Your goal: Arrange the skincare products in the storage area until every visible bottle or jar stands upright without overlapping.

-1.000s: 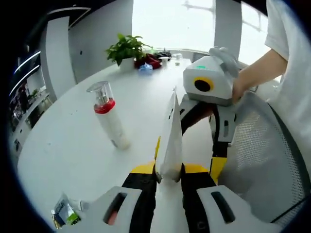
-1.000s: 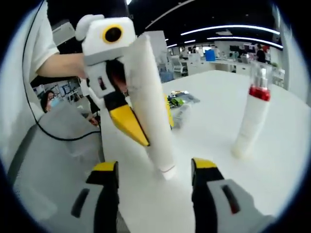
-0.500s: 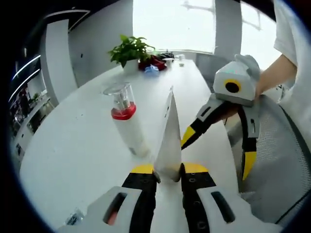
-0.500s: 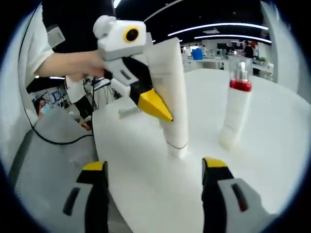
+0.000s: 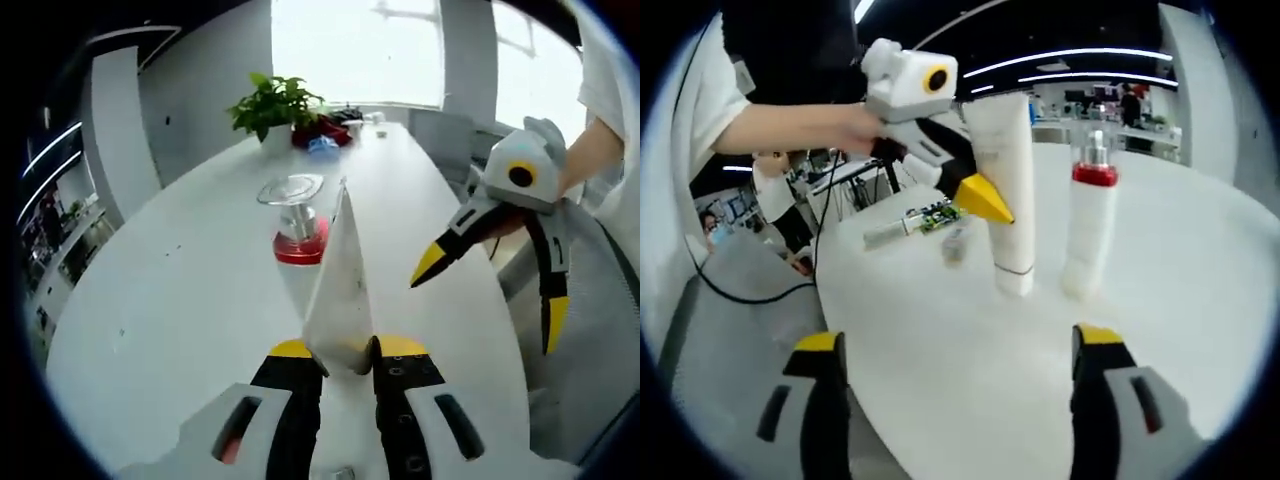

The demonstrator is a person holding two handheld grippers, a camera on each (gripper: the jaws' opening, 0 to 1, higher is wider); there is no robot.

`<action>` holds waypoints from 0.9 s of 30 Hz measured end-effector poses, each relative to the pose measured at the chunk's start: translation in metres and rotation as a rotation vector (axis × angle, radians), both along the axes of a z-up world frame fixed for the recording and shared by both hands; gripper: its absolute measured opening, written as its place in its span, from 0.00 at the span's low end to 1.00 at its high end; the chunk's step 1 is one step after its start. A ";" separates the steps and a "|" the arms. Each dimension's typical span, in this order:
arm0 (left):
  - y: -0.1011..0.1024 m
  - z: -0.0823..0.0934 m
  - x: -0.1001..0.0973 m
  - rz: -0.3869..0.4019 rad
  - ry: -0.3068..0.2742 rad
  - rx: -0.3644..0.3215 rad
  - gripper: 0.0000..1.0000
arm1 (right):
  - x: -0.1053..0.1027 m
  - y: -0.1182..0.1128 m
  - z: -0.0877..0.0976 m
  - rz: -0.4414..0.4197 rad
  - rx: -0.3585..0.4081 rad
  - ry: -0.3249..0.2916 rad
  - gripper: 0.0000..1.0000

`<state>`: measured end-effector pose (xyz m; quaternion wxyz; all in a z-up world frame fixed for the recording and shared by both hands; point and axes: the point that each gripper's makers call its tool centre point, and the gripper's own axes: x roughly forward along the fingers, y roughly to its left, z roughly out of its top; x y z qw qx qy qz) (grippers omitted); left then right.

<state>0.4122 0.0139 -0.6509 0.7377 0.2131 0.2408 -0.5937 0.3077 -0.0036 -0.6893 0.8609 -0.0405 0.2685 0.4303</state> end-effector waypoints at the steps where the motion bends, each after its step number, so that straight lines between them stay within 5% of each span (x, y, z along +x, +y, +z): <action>1: -0.001 0.000 0.003 0.001 -0.002 0.000 0.16 | 0.001 -0.002 0.000 -0.008 -0.001 0.000 0.95; 27: -0.014 -0.001 0.033 -0.034 -0.019 0.007 0.16 | 0.005 -0.019 0.000 -0.088 0.002 0.008 0.97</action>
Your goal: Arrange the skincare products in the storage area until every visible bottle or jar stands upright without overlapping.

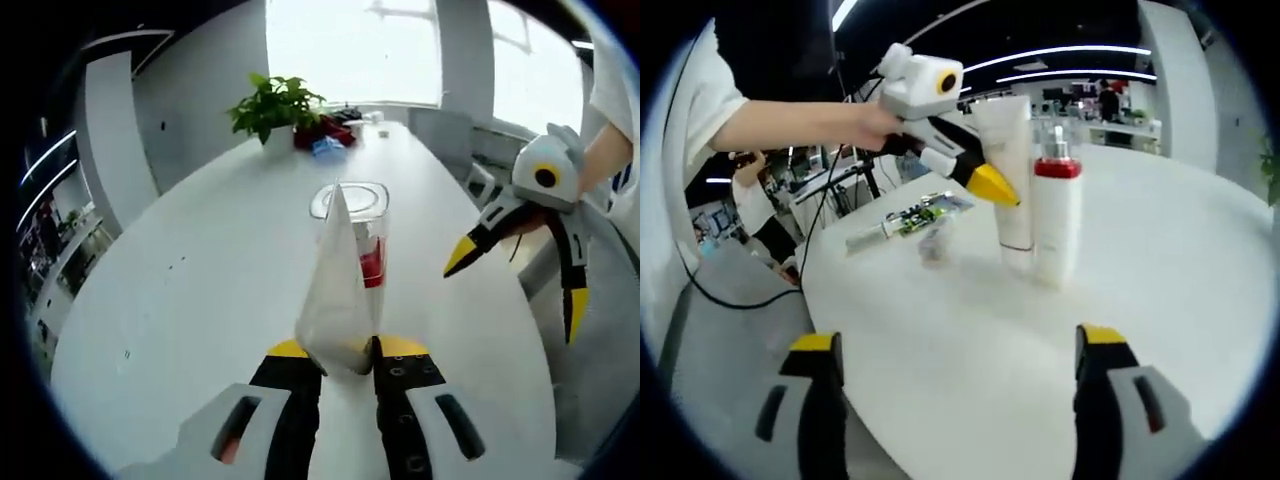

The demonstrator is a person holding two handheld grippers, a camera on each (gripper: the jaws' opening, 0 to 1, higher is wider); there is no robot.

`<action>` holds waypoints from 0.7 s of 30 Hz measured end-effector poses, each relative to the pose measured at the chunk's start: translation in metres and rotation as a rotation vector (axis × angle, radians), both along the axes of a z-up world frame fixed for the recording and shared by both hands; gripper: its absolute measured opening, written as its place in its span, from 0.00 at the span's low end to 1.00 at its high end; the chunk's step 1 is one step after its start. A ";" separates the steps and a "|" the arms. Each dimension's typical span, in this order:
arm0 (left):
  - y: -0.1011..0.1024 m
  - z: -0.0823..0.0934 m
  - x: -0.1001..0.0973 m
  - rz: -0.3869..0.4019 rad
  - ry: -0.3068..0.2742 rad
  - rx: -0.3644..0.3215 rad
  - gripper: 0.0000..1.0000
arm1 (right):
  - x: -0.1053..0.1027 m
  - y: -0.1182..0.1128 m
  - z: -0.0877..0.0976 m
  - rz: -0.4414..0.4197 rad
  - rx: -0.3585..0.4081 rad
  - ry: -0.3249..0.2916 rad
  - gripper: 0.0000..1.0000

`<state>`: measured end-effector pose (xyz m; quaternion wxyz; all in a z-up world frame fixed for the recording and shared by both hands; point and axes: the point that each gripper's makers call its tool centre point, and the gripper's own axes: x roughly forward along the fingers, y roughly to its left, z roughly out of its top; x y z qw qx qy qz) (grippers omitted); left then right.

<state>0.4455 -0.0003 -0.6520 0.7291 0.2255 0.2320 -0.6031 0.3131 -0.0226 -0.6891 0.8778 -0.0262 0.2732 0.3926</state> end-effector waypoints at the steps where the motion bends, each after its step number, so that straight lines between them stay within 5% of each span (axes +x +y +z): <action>1: 0.000 0.000 0.000 -0.001 0.000 0.002 0.17 | 0.000 0.000 0.000 -0.001 0.000 0.000 0.97; 13: 0.005 -0.006 0.002 0.026 0.014 0.024 0.24 | 0.001 0.000 0.002 -0.004 -0.003 -0.006 0.97; 21: 0.022 -0.010 -0.002 0.104 0.037 0.037 0.39 | 0.003 -0.002 0.007 -0.018 0.005 -0.015 0.97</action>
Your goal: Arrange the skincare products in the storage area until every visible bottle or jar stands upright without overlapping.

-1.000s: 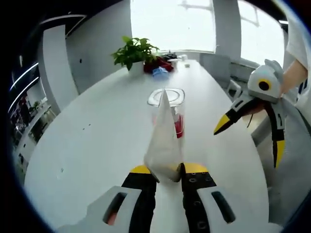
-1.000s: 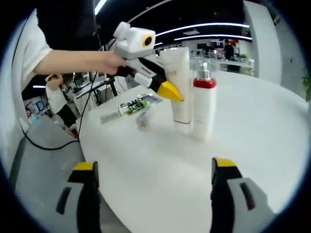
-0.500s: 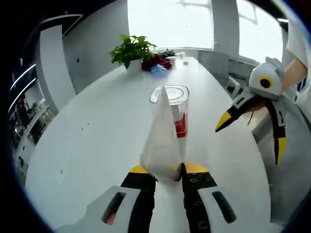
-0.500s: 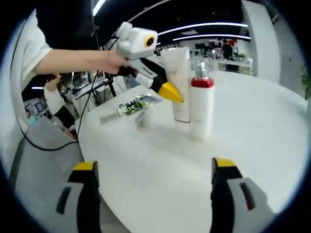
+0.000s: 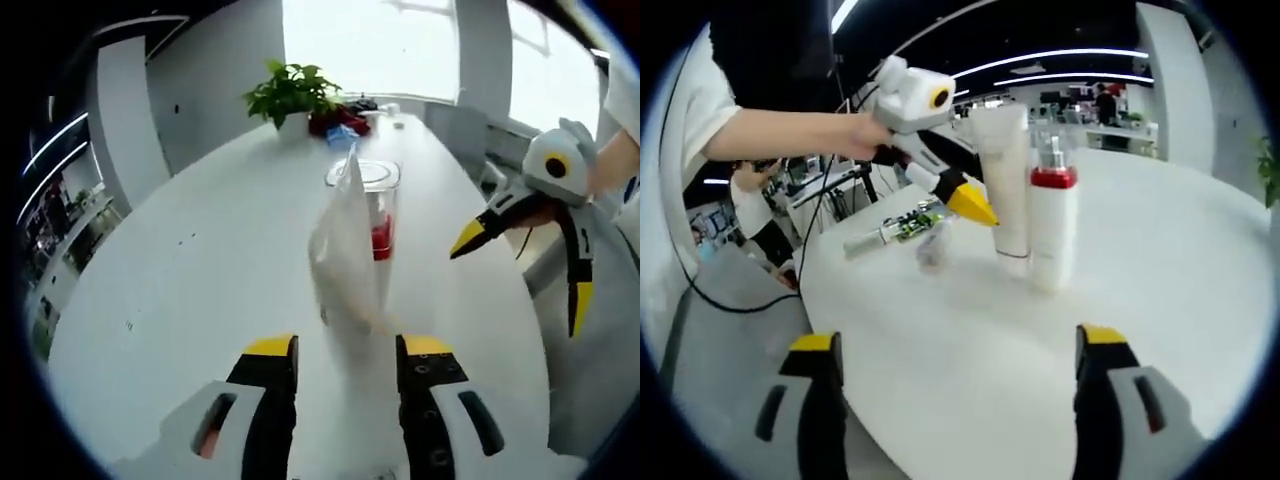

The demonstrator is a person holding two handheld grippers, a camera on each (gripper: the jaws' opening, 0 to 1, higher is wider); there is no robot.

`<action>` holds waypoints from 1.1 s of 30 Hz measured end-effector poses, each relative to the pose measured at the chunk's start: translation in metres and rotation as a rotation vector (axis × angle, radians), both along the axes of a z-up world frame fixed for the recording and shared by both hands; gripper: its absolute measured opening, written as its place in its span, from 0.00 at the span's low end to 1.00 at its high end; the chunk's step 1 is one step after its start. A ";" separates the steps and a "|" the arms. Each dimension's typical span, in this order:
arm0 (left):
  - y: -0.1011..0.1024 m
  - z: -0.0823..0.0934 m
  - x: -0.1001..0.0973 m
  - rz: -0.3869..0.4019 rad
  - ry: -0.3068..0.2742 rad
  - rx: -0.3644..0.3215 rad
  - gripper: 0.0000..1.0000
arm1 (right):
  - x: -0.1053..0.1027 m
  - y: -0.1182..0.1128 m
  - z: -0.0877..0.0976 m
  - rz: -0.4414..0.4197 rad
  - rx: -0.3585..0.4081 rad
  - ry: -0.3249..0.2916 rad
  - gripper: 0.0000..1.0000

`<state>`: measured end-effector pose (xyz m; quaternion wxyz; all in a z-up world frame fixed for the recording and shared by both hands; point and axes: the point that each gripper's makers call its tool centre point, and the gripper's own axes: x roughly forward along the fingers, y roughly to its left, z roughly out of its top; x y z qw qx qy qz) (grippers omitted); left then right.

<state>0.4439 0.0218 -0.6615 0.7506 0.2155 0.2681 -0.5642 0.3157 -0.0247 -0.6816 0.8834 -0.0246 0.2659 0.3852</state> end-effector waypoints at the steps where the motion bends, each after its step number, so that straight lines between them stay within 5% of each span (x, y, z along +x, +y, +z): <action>1: 0.002 -0.001 -0.001 0.009 0.001 0.002 0.41 | 0.000 0.000 0.001 -0.002 0.002 -0.001 0.97; 33: 0.082 0.001 -0.078 0.367 0.084 -0.047 0.72 | -0.008 -0.011 0.036 -0.096 0.093 -0.040 0.98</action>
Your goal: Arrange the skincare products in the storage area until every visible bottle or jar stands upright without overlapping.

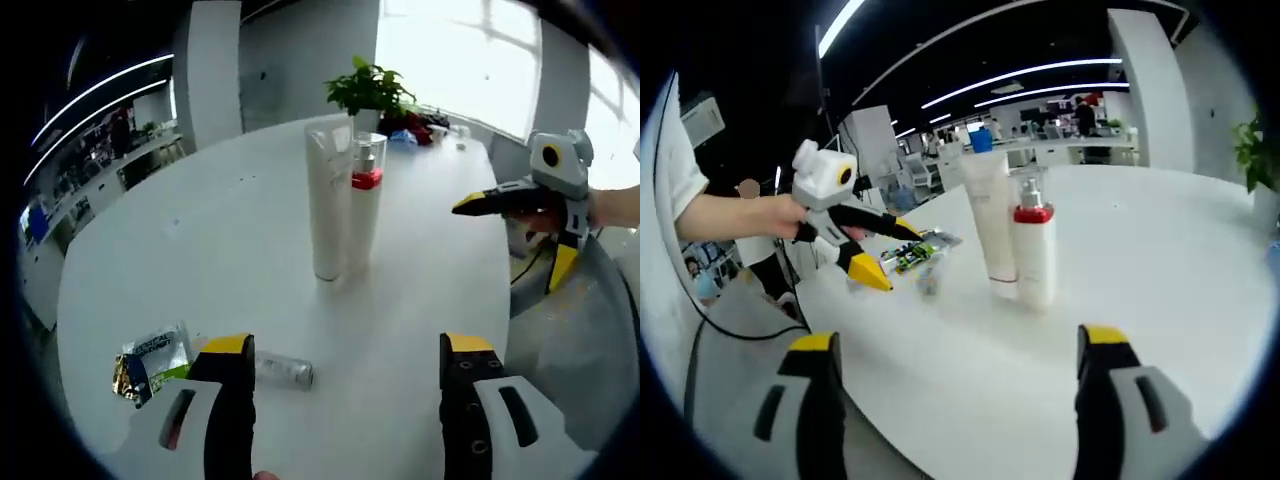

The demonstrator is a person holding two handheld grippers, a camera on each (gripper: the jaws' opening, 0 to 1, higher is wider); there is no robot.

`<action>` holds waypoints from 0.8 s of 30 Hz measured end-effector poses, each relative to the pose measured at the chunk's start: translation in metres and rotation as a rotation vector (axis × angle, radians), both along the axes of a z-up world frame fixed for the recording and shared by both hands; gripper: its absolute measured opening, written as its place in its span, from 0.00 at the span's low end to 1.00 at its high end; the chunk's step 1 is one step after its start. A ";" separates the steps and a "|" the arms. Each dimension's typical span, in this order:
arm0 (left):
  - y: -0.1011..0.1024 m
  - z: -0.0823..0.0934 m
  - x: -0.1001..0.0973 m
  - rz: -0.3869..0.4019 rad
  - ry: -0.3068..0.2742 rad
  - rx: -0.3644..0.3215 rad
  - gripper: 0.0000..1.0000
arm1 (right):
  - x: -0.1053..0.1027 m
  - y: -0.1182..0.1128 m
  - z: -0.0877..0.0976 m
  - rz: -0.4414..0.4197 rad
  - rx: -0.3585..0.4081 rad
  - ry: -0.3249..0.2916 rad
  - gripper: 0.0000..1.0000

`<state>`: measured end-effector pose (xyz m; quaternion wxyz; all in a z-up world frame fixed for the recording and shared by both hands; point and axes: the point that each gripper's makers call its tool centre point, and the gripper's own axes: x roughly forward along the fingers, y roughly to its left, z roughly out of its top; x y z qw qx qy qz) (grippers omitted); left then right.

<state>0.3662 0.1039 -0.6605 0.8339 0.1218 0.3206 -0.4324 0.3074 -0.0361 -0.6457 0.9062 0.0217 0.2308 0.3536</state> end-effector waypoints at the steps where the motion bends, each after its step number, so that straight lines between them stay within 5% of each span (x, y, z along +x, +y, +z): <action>1: 0.002 0.000 -0.003 0.006 0.003 -0.001 0.73 | -0.001 -0.001 0.001 -0.001 0.000 -0.001 0.98; 24: 0.041 0.006 -0.066 0.220 0.042 -0.057 0.84 | -0.017 -0.007 0.028 -0.059 0.018 -0.034 0.99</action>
